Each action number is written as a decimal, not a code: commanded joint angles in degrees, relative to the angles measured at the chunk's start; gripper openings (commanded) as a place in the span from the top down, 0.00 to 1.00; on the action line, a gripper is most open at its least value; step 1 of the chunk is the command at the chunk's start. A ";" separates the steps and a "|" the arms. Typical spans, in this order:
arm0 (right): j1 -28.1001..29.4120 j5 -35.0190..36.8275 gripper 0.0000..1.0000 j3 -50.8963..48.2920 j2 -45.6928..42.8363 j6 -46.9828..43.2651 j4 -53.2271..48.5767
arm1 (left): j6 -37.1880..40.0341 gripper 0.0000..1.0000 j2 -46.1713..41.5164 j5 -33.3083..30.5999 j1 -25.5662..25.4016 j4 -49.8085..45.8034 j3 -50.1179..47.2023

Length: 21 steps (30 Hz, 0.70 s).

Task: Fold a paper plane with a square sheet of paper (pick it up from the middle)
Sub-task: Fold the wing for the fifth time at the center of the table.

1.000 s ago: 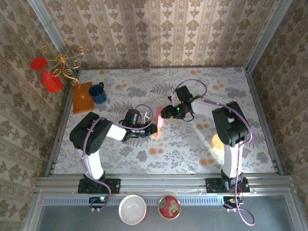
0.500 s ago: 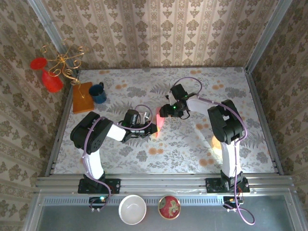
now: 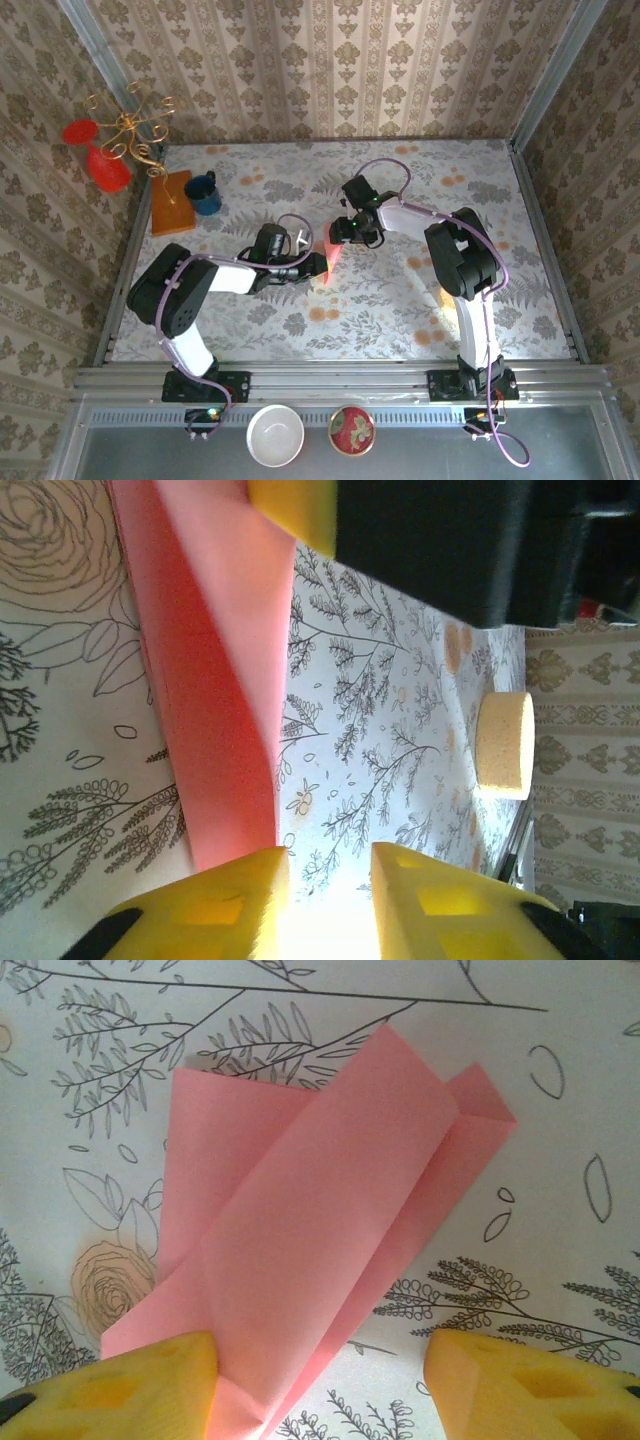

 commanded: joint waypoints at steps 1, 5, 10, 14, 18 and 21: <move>0.36 3.69 0.38 -1.07 4.80 2.37 -4.10 | 2.36 0.68 -2.48 -4.07 -0.70 -6.24 1.67; 0.44 3.98 0.39 -0.89 5.13 3.80 -4.55 | 5.81 0.57 -4.27 -10.59 -2.87 -14.47 4.04; 0.45 3.58 0.39 -0.27 5.60 4.86 -4.58 | 7.62 0.51 -3.40 -13.60 -4.48 -18.98 6.96; 0.45 3.40 0.39 -0.09 5.68 5.17 -4.53 | 8.14 0.51 -1.55 -14.62 -5.14 -20.64 8.86; 0.45 3.36 0.40 0.06 5.77 5.48 -6.39 | 9.15 0.52 -0.30 -16.19 -5.59 -22.68 10.37; 0.45 3.28 0.40 0.17 5.77 5.78 -6.68 | 9.46 0.53 0.49 -16.55 -5.63 -23.16 10.46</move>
